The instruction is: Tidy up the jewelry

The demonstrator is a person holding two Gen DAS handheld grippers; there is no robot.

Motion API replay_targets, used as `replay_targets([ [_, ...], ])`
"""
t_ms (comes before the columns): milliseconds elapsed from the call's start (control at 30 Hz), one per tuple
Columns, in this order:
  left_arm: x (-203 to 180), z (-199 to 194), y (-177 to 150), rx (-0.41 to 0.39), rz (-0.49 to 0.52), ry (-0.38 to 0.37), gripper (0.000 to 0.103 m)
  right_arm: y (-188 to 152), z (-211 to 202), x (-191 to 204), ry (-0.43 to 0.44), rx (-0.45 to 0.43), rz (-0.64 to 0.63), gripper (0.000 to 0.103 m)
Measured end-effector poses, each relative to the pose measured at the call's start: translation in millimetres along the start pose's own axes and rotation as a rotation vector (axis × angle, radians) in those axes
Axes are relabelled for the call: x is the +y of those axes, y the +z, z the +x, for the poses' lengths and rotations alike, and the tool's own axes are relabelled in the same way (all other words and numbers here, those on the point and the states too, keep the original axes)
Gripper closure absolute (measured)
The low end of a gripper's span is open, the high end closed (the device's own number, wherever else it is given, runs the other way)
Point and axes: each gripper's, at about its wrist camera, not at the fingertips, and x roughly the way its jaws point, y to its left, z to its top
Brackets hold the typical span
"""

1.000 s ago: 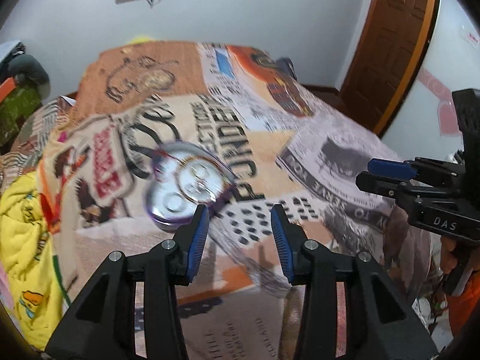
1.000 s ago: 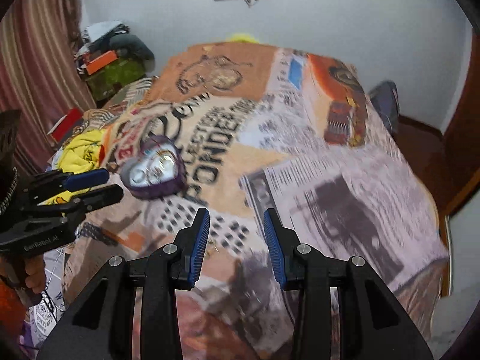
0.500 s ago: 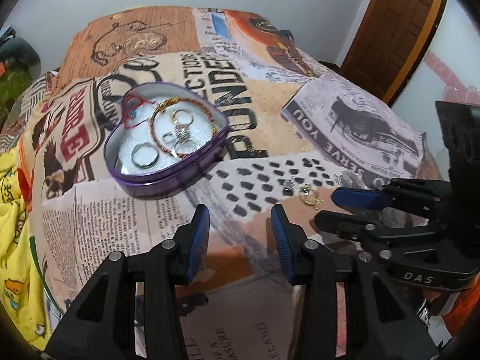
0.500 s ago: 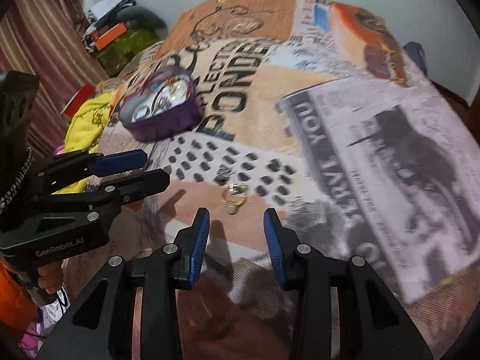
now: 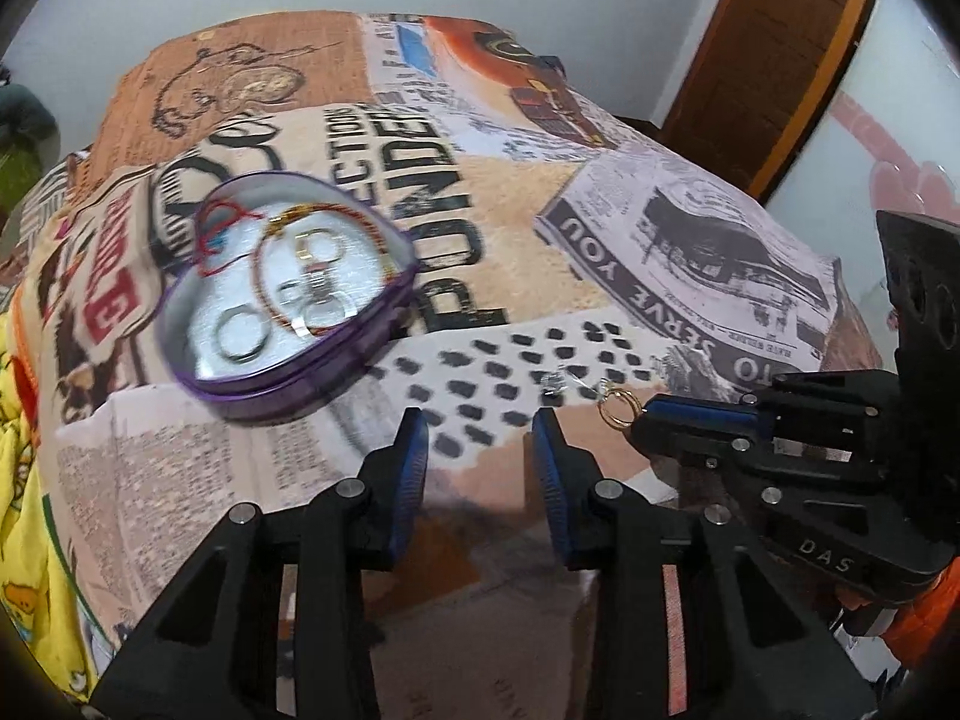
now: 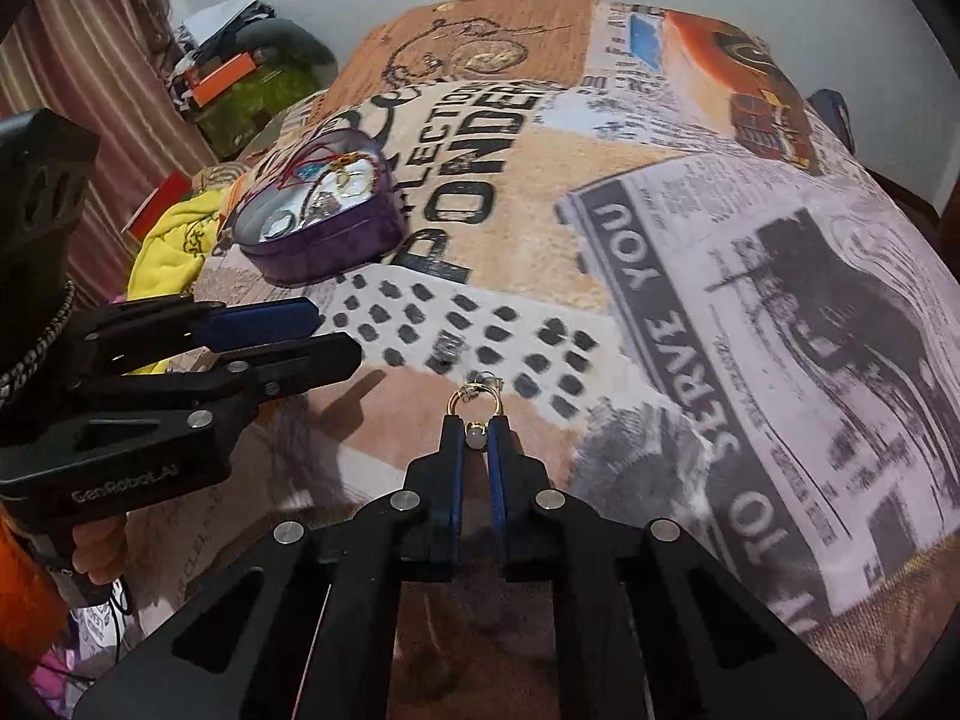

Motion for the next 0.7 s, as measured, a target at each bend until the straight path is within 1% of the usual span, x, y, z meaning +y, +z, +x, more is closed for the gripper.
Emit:
replay_targets([
  [100,-7.2,9.3,4.3,0.020,0.015,-0.028,0.074,-2.7,-6.0,-7.5,-0.020,-0.004,0.014,0.096],
  [233,-14.0,18.3,10.3,0.031,0.029,-0.050,0.075,-5.2,-9.2,-13.5,-0.045,0.000,0.020,0.096],
  [300,-17.7,23.2,13.3,0.034,0.040,-0.043,0.082,-6.4,-11.3,-16.3,-0.052,-0.003,0.028,0.096],
  [333,-19.0,25.2,14.5,0.034,0.044,-0.039,0.083,-6.7,-12.3,-18.3,-0.053,-0.004,0.032,0.096],
  [367,-19.9,27.6,15.9,0.034,0.046,-0.036,0.087,-7.2,-13.4,-20.2,-0.053,-0.006,0.038,0.096],
  [400,-20.2,29.3,16.6,0.034,0.044,-0.032,0.093,-7.2,-14.1,-21.5,-0.052,-0.008,0.042,0.096],
  [433,-20.6,31.2,17.7,0.035,0.040,-0.027,0.095,-7.2,-14.8,-22.7,-0.053,-0.011,0.045,0.096],
  [533,-21.7,32.1,19.1,0.031,0.042,-0.026,0.095,-5.5,-18.0,-24.7,-0.053,-0.024,0.052,0.096],
  [600,-21.6,28.4,18.8,0.019,0.039,-0.011,0.095,-3.3,-21.1,-24.3,-0.049,-0.035,0.056,0.096],
  [700,-16.4,19.0,19.0,-0.007,0.010,-0.011,0.095,0.6,-25.9,-22.1,-0.046,-0.053,0.053,0.096],
])
